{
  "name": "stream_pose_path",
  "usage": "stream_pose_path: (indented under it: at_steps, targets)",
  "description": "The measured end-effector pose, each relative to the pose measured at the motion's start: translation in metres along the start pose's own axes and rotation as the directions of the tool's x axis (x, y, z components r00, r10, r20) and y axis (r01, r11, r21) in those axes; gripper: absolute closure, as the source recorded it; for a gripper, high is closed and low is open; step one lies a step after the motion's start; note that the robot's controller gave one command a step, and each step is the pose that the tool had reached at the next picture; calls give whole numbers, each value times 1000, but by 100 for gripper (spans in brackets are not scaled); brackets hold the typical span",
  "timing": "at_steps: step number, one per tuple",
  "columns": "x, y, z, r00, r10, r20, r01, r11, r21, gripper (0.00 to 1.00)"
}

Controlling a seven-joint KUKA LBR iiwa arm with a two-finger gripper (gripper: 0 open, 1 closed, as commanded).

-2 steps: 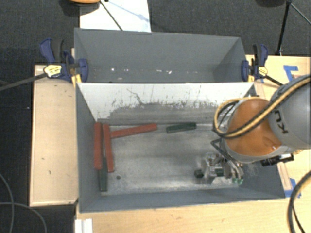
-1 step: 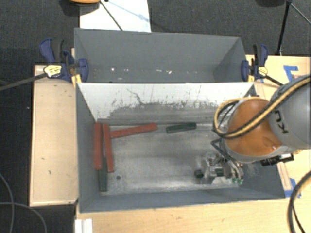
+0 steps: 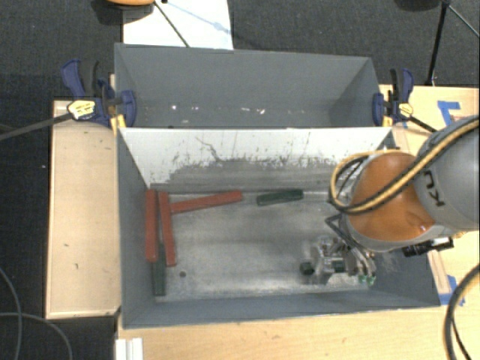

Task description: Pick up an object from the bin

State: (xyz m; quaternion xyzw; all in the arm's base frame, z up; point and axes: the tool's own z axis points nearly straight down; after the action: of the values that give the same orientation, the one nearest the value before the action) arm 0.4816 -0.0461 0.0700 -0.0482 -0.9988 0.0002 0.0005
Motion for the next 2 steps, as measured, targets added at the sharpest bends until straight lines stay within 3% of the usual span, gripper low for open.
stream_pose_path:
  at_steps: [2]
  targets:
    - [0, 0, 0, 1000, -3, 0, 3, 1000, 0, 100]
